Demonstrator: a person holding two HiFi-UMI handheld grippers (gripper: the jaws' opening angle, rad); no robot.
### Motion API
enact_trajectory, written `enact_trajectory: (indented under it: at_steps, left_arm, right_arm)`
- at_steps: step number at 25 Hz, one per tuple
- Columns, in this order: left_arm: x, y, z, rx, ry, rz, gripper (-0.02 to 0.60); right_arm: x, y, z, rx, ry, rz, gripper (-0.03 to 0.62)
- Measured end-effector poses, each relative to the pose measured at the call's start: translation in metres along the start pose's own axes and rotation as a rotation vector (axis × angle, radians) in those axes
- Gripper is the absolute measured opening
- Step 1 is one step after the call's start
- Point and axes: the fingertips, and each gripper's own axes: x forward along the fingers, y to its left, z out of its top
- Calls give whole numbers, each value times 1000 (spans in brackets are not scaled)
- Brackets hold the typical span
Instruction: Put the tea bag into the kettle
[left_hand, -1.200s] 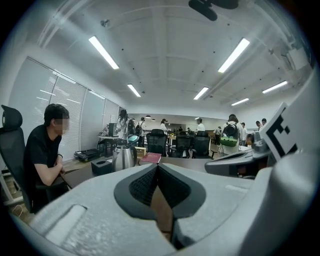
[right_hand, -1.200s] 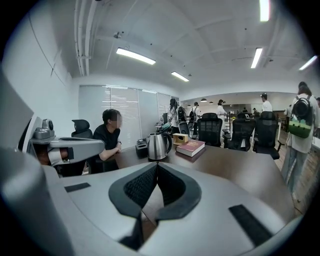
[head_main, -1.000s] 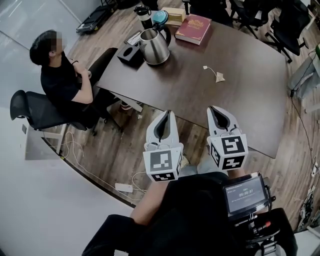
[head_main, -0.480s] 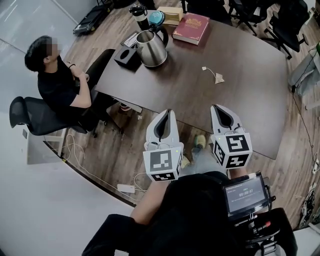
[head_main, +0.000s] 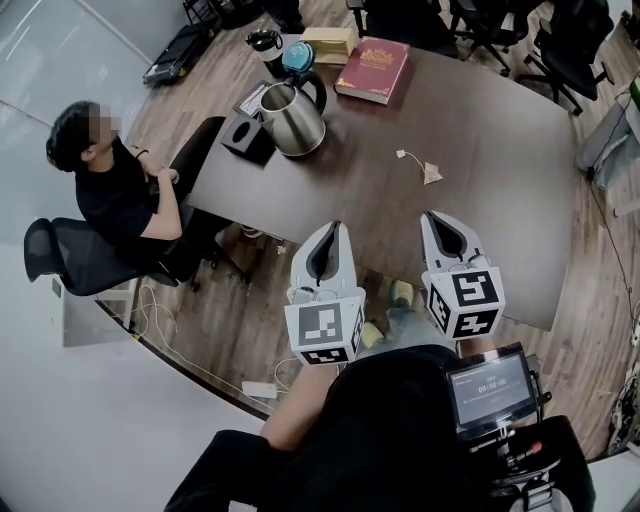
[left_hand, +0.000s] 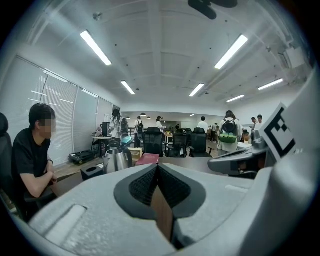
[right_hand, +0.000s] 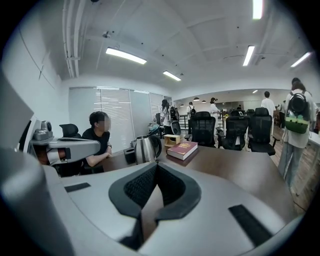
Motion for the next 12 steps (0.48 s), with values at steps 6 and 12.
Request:
enact_trajectory:
  at_steps: [6, 12]
  left_arm:
    - [23, 0, 8, 14, 1, 2, 6]
    - [50, -6, 12, 14, 10, -5, 6]
  right_arm:
    - [13, -18, 10, 6, -9, -2, 6]
    - [31, -45, 14, 18, 1, -9, 6]
